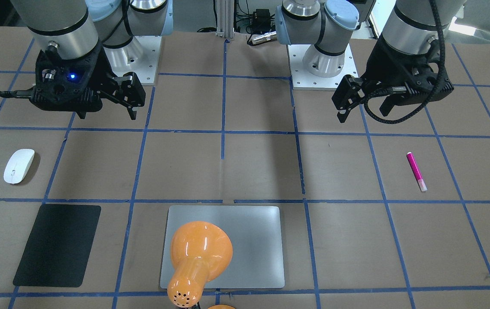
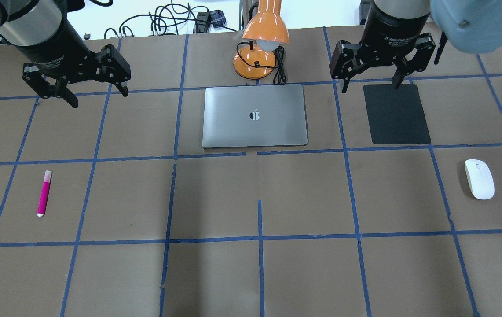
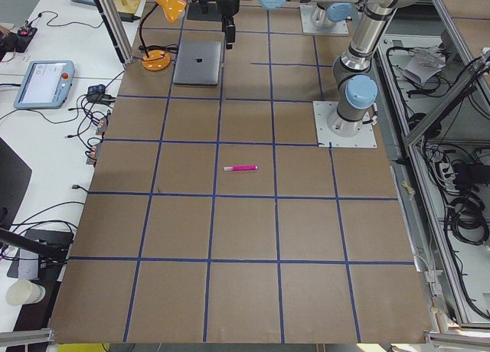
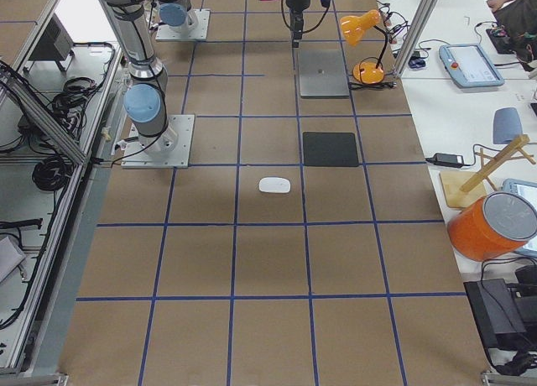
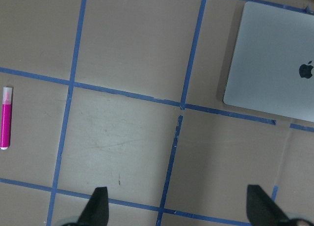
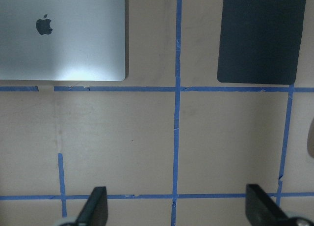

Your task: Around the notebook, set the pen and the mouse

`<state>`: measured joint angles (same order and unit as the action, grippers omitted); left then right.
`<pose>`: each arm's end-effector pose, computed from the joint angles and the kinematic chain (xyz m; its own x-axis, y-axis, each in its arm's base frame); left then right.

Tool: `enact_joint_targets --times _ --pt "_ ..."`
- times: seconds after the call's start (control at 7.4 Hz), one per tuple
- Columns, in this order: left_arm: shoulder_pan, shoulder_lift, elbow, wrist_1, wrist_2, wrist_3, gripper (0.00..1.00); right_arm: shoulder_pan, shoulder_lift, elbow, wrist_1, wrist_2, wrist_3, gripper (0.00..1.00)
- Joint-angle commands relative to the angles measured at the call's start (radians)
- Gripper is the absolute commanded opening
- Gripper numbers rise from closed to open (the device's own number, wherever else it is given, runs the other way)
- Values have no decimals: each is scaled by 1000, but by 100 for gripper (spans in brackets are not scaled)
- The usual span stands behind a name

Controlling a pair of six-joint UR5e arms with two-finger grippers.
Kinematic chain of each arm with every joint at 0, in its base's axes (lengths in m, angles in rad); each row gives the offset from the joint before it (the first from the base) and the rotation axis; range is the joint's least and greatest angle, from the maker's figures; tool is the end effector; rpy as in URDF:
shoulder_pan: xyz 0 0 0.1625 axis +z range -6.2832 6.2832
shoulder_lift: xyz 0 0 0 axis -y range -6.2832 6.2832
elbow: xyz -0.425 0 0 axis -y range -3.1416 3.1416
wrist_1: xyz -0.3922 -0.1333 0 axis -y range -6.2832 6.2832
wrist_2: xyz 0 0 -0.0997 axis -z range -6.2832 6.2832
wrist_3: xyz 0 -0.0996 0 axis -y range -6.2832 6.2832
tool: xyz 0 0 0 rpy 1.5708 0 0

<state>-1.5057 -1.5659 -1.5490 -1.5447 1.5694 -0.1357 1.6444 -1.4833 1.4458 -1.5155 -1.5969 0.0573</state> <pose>-0.1010 -0.5024 0.5038 -0.9799 -0.1992 0.0085 -0.1994 0.9785 -0.0521 0.1691 -0.5159 0.4993 -0.9995 -0.0167 0.0271 -0.0163 0.9997 0.0163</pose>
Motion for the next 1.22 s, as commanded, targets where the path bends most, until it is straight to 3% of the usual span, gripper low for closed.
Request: enact_joint_targets --times 0.0,0.27,0.54,0.68,1.08 --pt "1 3 -2 0 0 1 100 0 0 2 -2 -3 1 100" --pt "13 14 -2 0 4 1 100 -26 11 22 -12 -6 -46 100" --pt "36 17 -3 -6 18 7 100 -198 5 100 -29 -18 -251 100" --pt "111 24 -6 -20 18 115 100 -275 -1 184 -69 -58 -352 100" --pt "402 17 -51 -22 14 472 100 -525 6 351 -110 -52 -431 100"
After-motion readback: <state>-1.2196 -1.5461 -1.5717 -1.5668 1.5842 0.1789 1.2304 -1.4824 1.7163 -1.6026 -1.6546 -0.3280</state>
